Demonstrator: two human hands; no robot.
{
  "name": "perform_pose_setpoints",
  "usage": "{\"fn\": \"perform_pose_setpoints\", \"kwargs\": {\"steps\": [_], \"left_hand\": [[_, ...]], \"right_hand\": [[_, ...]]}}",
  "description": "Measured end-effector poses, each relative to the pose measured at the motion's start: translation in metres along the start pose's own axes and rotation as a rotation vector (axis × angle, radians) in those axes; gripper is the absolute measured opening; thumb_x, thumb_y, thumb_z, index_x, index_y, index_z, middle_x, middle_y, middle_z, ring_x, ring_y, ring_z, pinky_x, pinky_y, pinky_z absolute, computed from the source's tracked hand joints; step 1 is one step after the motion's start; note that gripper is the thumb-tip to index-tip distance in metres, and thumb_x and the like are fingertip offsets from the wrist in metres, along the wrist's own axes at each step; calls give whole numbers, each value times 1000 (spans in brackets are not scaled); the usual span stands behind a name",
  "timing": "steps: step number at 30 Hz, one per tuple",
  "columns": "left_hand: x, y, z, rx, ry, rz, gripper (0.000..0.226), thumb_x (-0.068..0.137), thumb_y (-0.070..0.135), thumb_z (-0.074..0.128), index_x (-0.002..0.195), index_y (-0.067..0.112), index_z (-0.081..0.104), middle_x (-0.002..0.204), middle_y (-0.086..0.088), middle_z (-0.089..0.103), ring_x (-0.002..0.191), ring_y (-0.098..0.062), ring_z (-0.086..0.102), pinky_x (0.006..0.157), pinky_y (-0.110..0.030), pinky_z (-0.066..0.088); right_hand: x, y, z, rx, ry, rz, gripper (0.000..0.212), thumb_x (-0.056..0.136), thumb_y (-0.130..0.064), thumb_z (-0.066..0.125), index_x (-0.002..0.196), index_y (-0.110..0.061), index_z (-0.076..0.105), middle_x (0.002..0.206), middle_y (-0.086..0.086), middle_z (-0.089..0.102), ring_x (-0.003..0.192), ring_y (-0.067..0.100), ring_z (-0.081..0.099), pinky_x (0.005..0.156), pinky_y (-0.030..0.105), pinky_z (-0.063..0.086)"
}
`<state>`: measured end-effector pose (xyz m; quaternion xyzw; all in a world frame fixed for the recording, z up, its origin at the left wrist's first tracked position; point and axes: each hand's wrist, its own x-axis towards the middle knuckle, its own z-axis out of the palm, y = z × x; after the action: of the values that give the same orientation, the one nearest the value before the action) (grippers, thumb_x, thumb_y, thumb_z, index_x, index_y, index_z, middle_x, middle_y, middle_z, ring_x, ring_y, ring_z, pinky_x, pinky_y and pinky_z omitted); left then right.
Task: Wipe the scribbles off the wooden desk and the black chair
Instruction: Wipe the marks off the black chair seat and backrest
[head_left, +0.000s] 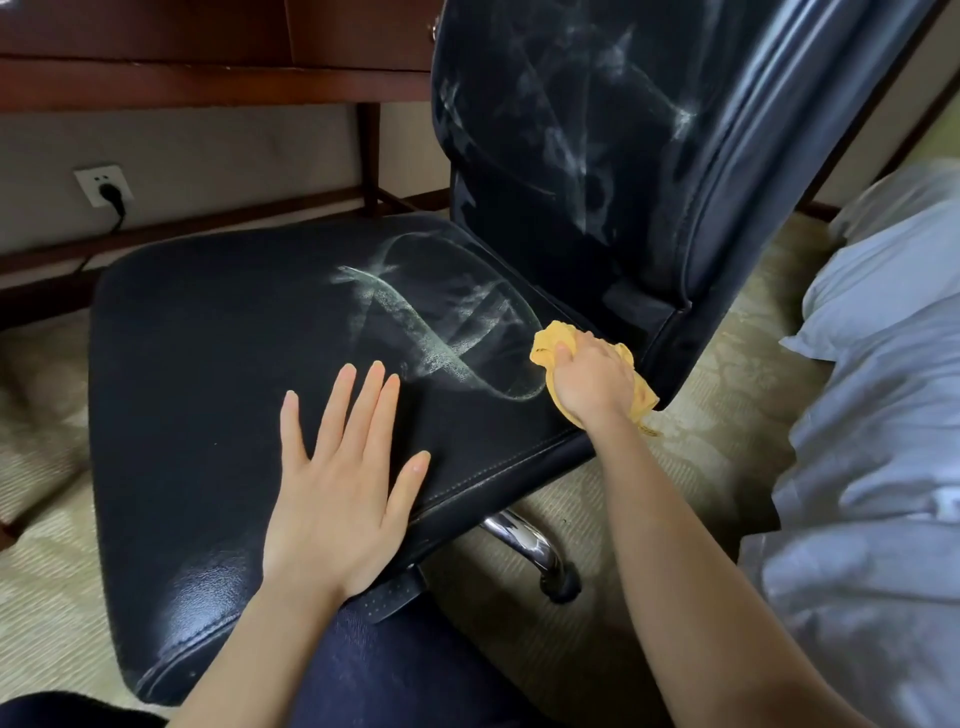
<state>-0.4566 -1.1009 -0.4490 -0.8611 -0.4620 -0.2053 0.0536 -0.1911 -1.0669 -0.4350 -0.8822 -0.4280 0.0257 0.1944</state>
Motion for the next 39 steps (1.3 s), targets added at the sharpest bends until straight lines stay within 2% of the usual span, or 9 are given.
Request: {"fn": "perform_pose_setpoints", "kwargs": {"steps": [6, 11, 15, 20, 23, 26, 30, 34, 39], "left_hand": [[0, -4, -1, 3, -10, -20, 68, 98, 51, 7, 149, 7, 21, 157, -4, 20, 146, -21, 7, 115, -53, -3], [-1, -10, -3, -7, -20, -16, 69, 97, 51, 9, 149, 8, 21, 157, -4, 18, 146, -19, 5, 115, -51, -5], [0, -15, -4, -17, -22, -9, 69, 97, 52, 13, 149, 8, 22, 157, -4, 19, 146, -19, 6, 116, -50, -6], [0, -18, -4, -25, -19, -23, 68, 97, 53, 13, 150, 10, 21, 157, -2, 19, 147, -17, 4, 116, -49, -6], [1, -17, -4, -22, -13, -34, 68, 96, 52, 14, 149, 10, 23, 156, -3, 21, 146, -18, 6, 115, -49, -5], [1, -17, -4, -17, -9, -43, 67, 96, 51, 15, 148, 9, 25, 156, -3, 23, 146, -19, 9, 115, -50, -4], [0, -16, -3, -24, -10, -41, 68, 97, 52, 13, 148, 8, 25, 155, -4, 24, 146, -19, 9, 115, -49, -4], [0, -15, -4, -5, -14, -42, 69, 97, 53, 8, 148, 9, 26, 155, -3, 25, 146, -18, 9, 115, -50, -3], [1, -16, -4, 3, -15, -40, 69, 97, 52, 10, 147, 8, 28, 155, -5, 27, 145, -20, 12, 115, -51, -2]], "right_hand": [[-40, -14, 1, -33, -43, -213, 55, 100, -43, 29, 148, -17, 31, 153, -1, 30, 142, 15, 23, 118, 35, 12], [-98, -33, 6, 56, -2, -451, 54, 96, -49, 33, 140, -19, 45, 143, -3, 47, 136, 13, 35, 116, 33, 20], [-133, -40, 20, 221, 96, -574, 51, 90, -46, 36, 122, -17, 63, 123, -3, 64, 121, 13, 53, 108, 34, 35], [-137, -26, 17, 217, 136, -679, 44, 93, -44, 41, 121, -20, 63, 122, -8, 64, 120, 7, 52, 105, 27, 34], [-130, -22, 8, 151, 101, -623, 48, 95, -46, 33, 128, -22, 58, 129, -9, 59, 126, 8, 47, 109, 28, 30], [-109, -13, 2, 128, 44, -474, 44, 98, -40, 37, 135, -22, 50, 136, -9, 52, 130, 8, 41, 112, 29, 29], [-64, 3, -9, 69, 63, -315, 41, 99, -32, 43, 136, -16, 49, 135, 0, 54, 125, 19, 48, 101, 36, 41], [-18, 4, -19, 76, -36, -193, 39, 101, -32, 40, 134, -15, 49, 124, 10, 59, 114, 31, 52, 89, 40, 42], [25, -17, -9, 18, -88, -168, 42, 102, -34, 34, 137, -15, 44, 127, 13, 57, 119, 33, 48, 94, 41, 39]]}}
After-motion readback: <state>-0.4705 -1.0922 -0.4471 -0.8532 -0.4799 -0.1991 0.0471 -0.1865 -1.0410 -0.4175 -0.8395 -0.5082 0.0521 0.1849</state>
